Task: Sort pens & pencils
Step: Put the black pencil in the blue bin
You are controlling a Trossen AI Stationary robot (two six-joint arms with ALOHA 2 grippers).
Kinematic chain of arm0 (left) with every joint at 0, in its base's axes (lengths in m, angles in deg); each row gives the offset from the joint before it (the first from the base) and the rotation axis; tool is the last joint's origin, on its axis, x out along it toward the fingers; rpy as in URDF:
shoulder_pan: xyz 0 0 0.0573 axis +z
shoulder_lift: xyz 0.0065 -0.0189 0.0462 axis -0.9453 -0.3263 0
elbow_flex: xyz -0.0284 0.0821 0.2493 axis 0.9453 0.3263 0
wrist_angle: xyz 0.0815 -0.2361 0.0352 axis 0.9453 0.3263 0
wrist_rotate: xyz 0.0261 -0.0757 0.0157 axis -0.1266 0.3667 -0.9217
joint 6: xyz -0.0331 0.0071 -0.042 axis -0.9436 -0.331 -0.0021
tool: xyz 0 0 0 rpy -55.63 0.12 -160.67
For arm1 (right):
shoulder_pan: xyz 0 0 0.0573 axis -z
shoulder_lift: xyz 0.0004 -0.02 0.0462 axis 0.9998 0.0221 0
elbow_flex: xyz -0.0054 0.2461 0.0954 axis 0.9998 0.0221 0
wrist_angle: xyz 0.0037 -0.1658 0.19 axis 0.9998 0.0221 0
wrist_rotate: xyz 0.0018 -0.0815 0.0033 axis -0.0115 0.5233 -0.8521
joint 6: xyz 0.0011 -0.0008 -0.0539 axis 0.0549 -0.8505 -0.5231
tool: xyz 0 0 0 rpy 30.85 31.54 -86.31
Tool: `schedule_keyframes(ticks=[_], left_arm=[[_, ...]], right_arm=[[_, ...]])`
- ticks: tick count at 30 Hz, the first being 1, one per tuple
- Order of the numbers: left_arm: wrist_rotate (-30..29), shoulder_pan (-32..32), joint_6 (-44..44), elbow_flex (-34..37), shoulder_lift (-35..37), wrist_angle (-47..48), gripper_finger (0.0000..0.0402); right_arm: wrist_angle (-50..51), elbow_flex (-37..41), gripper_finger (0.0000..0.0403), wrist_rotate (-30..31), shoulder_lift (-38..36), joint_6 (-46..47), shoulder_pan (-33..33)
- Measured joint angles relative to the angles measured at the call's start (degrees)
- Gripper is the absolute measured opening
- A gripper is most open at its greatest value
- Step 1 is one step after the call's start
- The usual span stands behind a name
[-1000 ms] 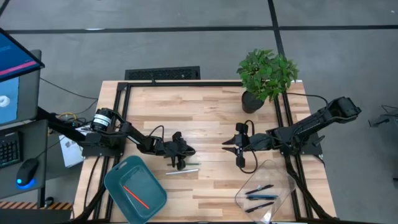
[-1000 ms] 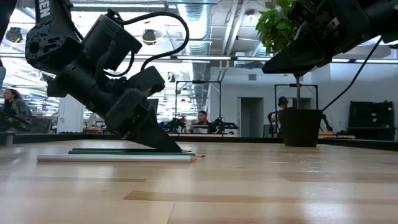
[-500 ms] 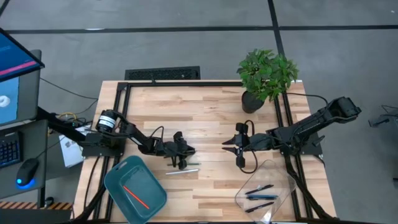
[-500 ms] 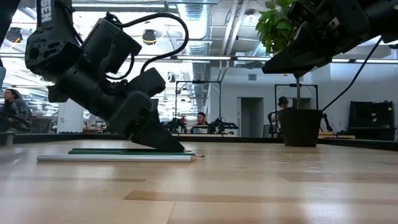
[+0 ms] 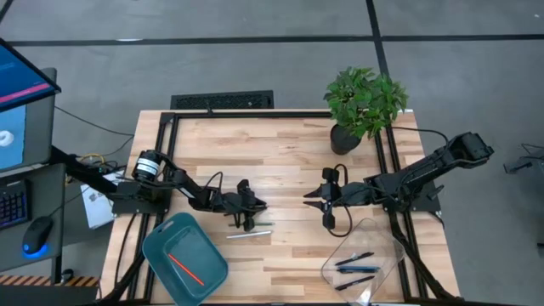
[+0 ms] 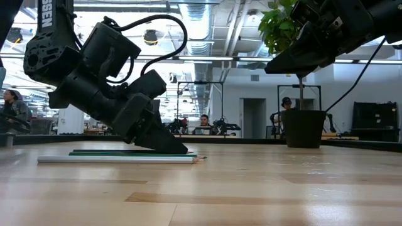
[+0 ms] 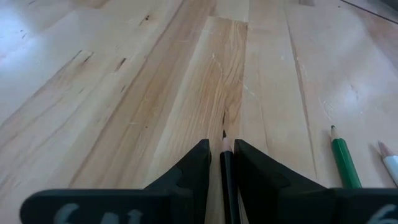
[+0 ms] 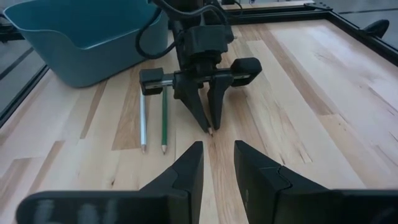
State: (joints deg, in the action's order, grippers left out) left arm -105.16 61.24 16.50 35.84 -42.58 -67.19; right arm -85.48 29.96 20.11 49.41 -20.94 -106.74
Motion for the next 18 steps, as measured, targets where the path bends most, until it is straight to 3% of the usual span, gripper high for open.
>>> schedule_keyframes(ticks=[14,18], left_arm=[[0.1,0.1,0.2,0.0,-0.1,0.0,0.0072],[-0.5,0.0,-0.2,0.4,-2.6,-4.5,0.0072]], right_arm=[[-0.1,0.0,0.0113,0.0,0.0,0.1,0.0],[-0.1,0.0,0.0113,0.0,0.0,0.1,-0.1]])
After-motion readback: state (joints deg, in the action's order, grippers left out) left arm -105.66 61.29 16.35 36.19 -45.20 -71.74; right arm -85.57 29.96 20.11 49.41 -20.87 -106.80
